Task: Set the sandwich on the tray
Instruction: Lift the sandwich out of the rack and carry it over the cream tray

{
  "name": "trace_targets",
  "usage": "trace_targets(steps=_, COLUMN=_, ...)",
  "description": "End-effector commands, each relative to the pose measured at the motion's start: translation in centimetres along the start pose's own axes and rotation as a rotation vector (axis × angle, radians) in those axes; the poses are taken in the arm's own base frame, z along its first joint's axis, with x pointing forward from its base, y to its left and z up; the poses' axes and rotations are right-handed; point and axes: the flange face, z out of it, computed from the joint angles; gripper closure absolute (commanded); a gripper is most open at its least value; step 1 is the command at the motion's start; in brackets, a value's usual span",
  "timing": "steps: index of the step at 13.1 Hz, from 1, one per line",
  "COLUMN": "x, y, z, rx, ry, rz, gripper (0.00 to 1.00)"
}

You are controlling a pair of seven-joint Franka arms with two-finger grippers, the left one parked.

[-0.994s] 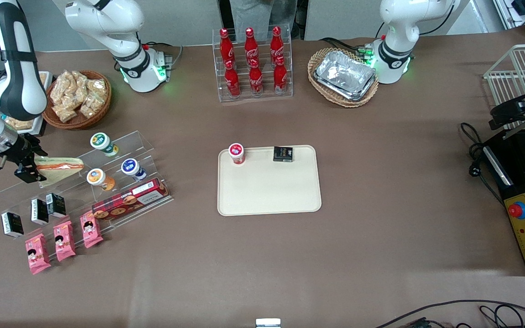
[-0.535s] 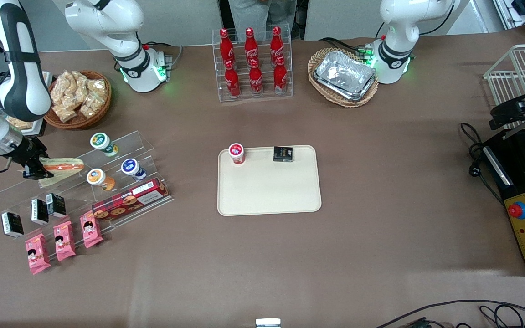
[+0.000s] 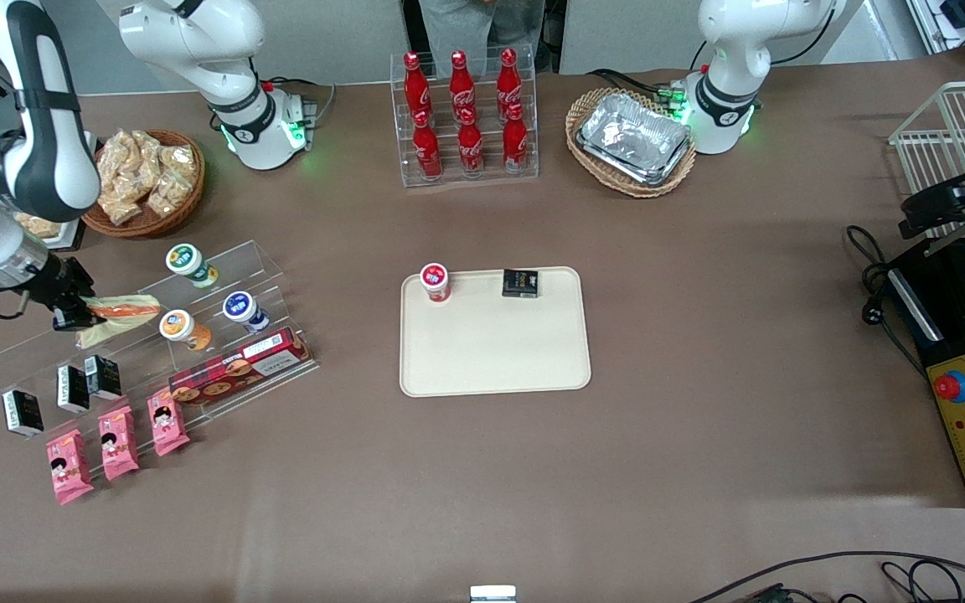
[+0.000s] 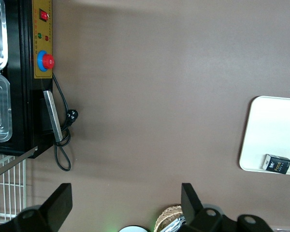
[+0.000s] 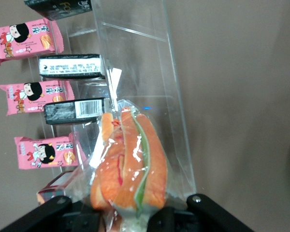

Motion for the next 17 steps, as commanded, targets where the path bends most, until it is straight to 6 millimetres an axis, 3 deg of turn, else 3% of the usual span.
trace_targets(steps=1, x=1.6, y=-1.8, z=-8.1, rx=-0.040, ry=-0.051, rz=-0.027, gripper=0.93)
trace_targets(steps=3, x=1.7, y=-2.6, z=-12.0, rx=-0.062, ry=-0.065, rz=-0.029, gripper=0.94)
trace_targets(steps=6, x=-2.6, y=-5.6, z=-17.3, rx=-0.084, ry=-0.090, rz=-0.023, gripper=0.94)
trace_targets(steps=8, x=-8.3, y=-8.3, z=-19.8, rx=-0.084, ry=-0.085, rz=0.013, gripper=0.94)
trace_targets(steps=11, x=-18.9, y=-11.9, z=-22.3, rx=-0.074, ry=-0.072, rz=0.097, gripper=0.94)
trace_targets(steps=15, x=-31.4, y=-16.7, z=-20.8, rx=-0.088, ry=-0.082, rz=0.254, gripper=0.94)
trace_targets(steps=17, x=-37.8, y=-19.2, z=-19.0, rx=-0.076, ry=-0.070, rz=0.304, gripper=0.94)
